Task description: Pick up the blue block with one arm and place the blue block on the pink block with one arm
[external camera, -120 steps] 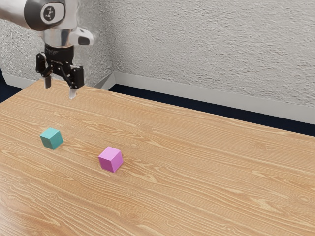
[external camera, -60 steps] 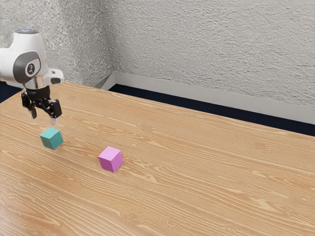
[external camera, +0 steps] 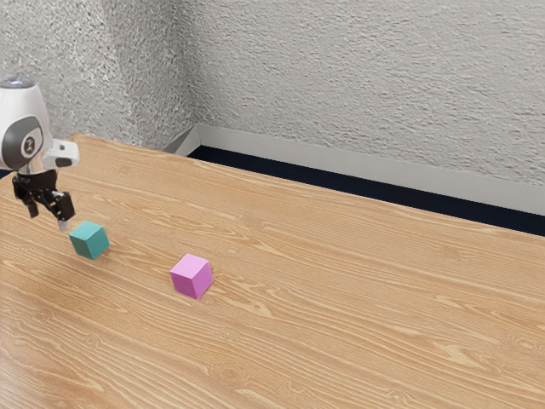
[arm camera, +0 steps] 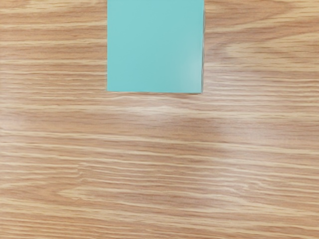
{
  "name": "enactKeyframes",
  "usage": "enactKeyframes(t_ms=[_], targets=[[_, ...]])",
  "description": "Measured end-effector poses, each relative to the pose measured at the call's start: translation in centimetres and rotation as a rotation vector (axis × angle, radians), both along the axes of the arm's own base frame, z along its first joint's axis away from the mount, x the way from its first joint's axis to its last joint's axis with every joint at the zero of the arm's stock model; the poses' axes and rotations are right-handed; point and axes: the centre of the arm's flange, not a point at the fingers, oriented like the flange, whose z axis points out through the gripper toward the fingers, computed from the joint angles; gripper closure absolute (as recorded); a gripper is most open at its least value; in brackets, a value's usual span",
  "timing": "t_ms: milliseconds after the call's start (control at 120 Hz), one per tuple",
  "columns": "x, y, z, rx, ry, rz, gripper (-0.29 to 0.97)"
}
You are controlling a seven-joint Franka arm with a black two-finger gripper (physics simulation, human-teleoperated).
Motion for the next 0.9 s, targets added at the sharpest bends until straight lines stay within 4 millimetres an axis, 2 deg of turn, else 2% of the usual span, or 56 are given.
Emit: enactKeyframes(t_ms=[125, 183, 350, 517, 650, 792, 900], targets=[[-0.5, 2.7, -1.1, -0.005, 0.006, -0.002, 0.00], [-0.1, 3.3, -1.5, -0.006, 0.005, -0.013, 0.00], [1.5, 2.6, -2.1, -0.019, -0.002, -0.065, 0.00], [3.8, 3.5, -4.4, -0.048, -0.012, -0.035, 0.00], [5.3, 3.0, -5.2, -0.065, -0.021, -0.022, 0.00], [7.0, 2.7, -7.0, -0.084, -0.014, -0.007, 0.00], [7.4, 2.4, -8.3, -0.095, 0.001, 0.005, 0.00]])
